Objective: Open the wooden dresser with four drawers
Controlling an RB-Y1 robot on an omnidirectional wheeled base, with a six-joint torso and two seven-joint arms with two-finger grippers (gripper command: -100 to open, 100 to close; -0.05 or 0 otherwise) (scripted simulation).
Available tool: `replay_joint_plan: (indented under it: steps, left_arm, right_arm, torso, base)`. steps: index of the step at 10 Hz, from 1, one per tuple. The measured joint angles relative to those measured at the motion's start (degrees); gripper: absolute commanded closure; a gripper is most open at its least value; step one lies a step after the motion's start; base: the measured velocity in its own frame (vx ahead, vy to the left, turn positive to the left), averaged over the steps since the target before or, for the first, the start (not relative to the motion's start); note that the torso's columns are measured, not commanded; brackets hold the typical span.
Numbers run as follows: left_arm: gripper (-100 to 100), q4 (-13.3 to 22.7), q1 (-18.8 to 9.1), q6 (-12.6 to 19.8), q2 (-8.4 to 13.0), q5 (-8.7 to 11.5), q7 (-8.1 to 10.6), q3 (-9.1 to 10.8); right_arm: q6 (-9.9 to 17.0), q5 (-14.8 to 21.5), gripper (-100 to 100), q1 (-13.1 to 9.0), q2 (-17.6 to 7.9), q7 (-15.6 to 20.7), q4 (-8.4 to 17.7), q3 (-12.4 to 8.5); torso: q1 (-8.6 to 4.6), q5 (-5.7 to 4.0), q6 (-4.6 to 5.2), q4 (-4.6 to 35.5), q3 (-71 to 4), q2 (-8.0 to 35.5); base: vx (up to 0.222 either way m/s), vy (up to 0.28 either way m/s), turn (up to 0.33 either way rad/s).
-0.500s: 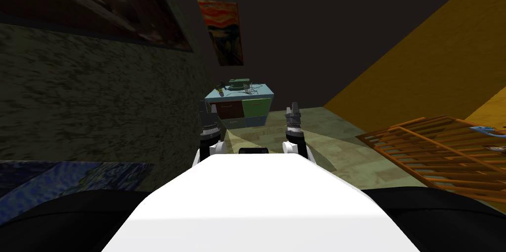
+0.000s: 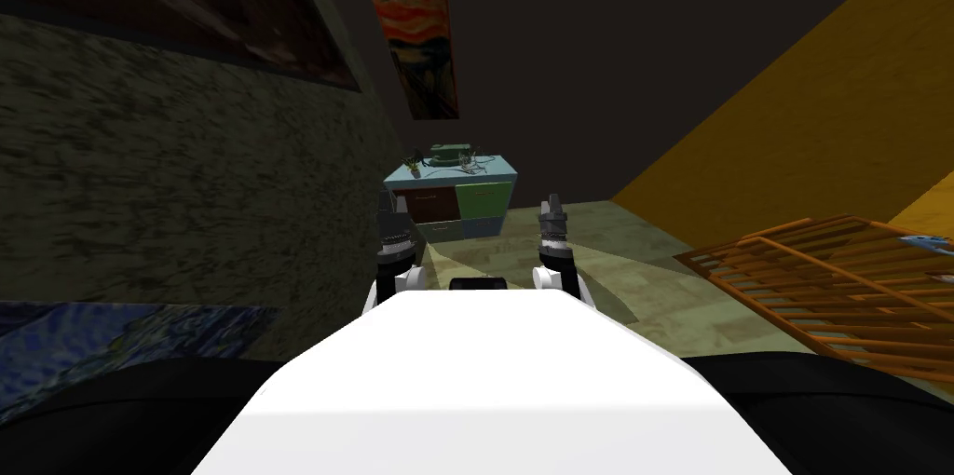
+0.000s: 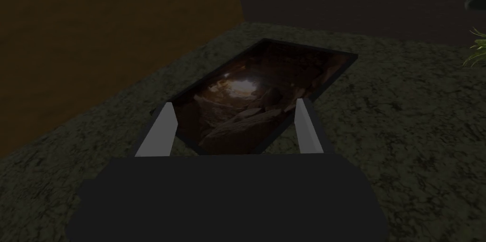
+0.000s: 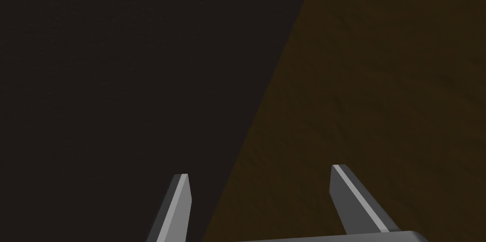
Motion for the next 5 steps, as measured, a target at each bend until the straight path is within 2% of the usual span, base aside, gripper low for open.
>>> replay_joint_plan:
  steps: [4,5]
  left_arm:
    - [0,0.00,0.00,0.00,0.00,0.00,0.00,0.00]
    - [-100,0.00,0.00,0.00,0.00,0.00,0.00,0.00]
  right_arm:
    - [0.00,0.00,0,0.00,0.00,0.00,0.00,0.00]
    - [0.00,0.00,0,0.00,0.00,0.00,-0.01,0.00]
  torso:
    - [0.00,0.00,0.00,16.92,-33.81,16.93]
    - [0.00,0.00,0.00,21.14,-42.27,21.16]
  base:
    - [0.000,0.000,0.000]
    - [0.024,-0.013,0.000]
